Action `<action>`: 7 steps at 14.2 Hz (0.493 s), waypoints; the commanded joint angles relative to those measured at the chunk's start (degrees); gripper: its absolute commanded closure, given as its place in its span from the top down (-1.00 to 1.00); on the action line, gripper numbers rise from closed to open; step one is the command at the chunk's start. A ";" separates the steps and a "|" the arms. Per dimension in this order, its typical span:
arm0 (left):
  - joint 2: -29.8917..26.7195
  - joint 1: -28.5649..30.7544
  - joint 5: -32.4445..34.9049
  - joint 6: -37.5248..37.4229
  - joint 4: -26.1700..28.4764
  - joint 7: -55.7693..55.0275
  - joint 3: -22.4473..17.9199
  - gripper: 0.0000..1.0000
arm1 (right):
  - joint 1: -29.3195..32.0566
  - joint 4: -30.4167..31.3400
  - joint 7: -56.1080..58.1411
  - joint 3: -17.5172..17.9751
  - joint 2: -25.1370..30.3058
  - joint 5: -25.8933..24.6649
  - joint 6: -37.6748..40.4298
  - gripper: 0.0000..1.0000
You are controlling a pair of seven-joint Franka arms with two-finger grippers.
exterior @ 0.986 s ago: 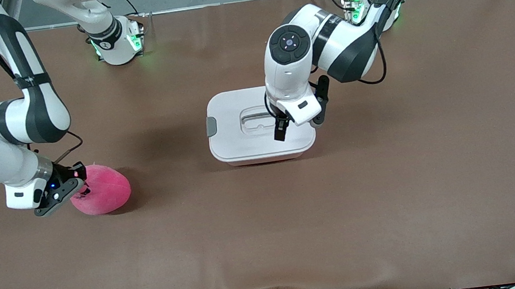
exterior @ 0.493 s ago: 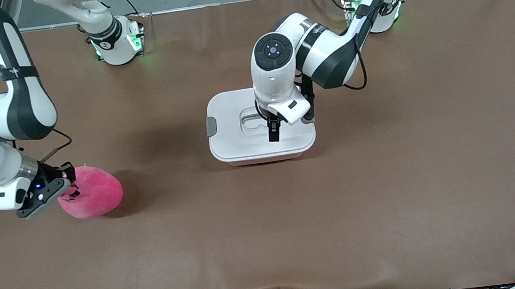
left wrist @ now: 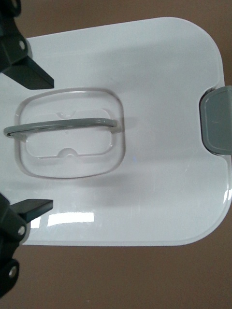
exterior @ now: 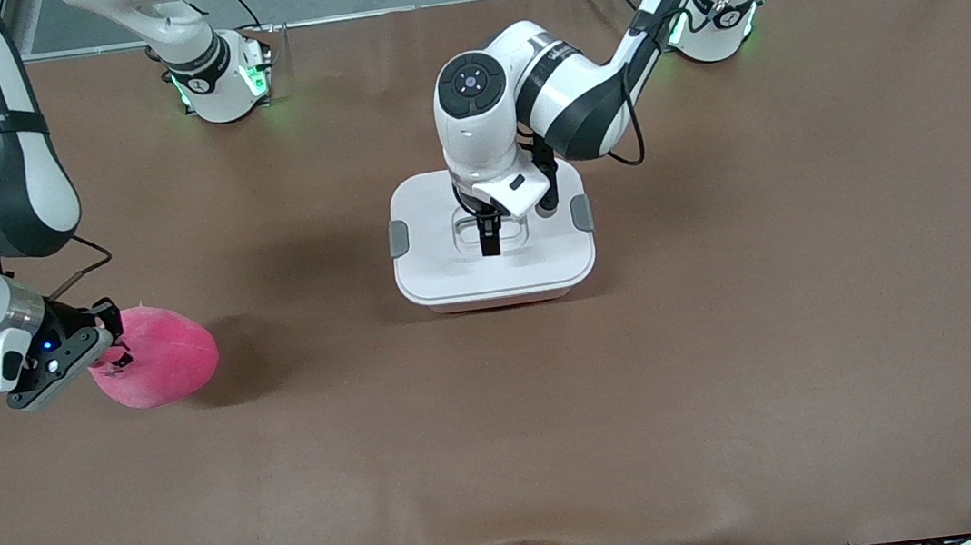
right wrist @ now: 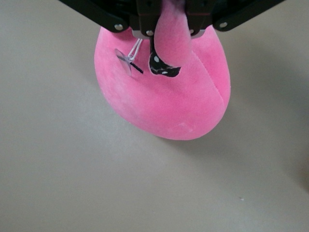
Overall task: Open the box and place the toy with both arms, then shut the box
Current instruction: 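Lift the lid with the left gripper while the right gripper lifts the plush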
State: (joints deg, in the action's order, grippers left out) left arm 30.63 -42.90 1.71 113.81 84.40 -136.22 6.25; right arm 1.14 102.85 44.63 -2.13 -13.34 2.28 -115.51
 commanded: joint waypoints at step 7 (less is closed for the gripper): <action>0.74 -0.69 1.10 2.30 1.65 -1.68 -0.54 0.05 | 0.45 -6.34 0.89 0.98 1.82 -2.72 6.96 -1.00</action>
State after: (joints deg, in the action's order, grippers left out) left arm 31.78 -42.98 1.71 115.07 85.31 -136.72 5.99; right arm 1.27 98.09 45.09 -1.86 -12.90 0.94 -111.06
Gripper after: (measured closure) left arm 0.185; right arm 0.868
